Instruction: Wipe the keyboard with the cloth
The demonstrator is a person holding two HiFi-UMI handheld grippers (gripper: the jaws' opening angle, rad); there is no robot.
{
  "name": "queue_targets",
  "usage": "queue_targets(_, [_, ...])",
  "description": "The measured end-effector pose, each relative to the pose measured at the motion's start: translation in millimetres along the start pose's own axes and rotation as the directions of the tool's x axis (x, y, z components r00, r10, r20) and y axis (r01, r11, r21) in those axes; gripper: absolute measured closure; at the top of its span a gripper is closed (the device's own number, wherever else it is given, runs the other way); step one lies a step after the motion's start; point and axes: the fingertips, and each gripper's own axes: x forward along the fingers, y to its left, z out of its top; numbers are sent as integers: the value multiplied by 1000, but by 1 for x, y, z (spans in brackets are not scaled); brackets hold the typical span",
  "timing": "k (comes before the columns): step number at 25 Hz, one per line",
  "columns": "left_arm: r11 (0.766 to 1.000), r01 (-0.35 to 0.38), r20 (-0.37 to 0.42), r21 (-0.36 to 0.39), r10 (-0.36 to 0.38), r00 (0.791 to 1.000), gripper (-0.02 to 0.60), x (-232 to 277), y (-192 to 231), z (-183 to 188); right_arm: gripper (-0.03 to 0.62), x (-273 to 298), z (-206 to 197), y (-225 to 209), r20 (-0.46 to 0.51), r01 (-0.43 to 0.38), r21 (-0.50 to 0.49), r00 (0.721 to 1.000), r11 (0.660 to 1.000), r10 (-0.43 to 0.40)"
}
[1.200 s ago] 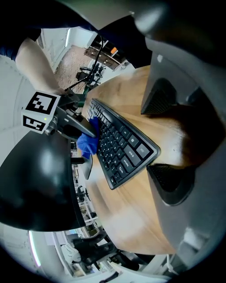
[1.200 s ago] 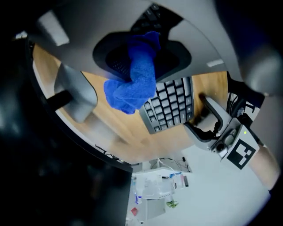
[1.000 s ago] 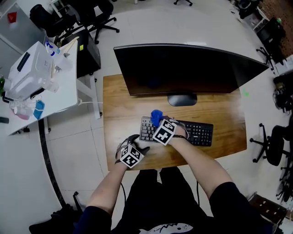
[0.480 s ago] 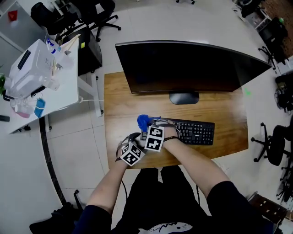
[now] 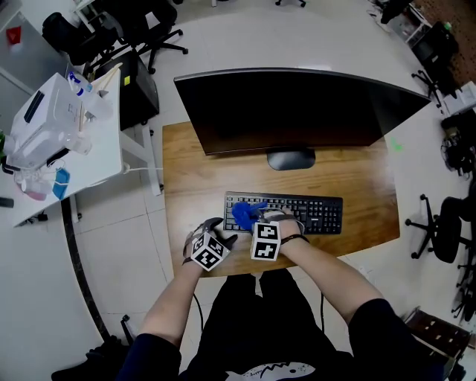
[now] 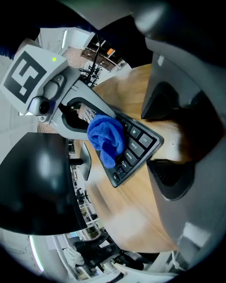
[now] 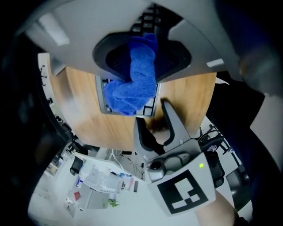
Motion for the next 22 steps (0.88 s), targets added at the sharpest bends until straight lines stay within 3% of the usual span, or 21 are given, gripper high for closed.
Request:
queue_targets(5, [1000, -12, 1, 2, 12, 1000, 315, 1, 1, 0, 450, -15, -52, -4, -61, 21, 118, 998, 993, -14])
queue_targets(9, [1000, -22, -12, 18, 22, 1000, 336, 1, 3, 0, 450, -28, -62, -7, -72, 45, 154, 997, 987, -35])
queue_targets(15, [999, -36, -2, 20, 36, 999, 334, 0, 2, 1, 450, -35, -16, -27, 58, 24, 291, 997, 956, -43])
queue_targets(22, [999, -32, -6, 18, 32, 999, 334, 1, 2, 1, 450, -8, 62, -13, 98, -30, 140, 995, 990, 16])
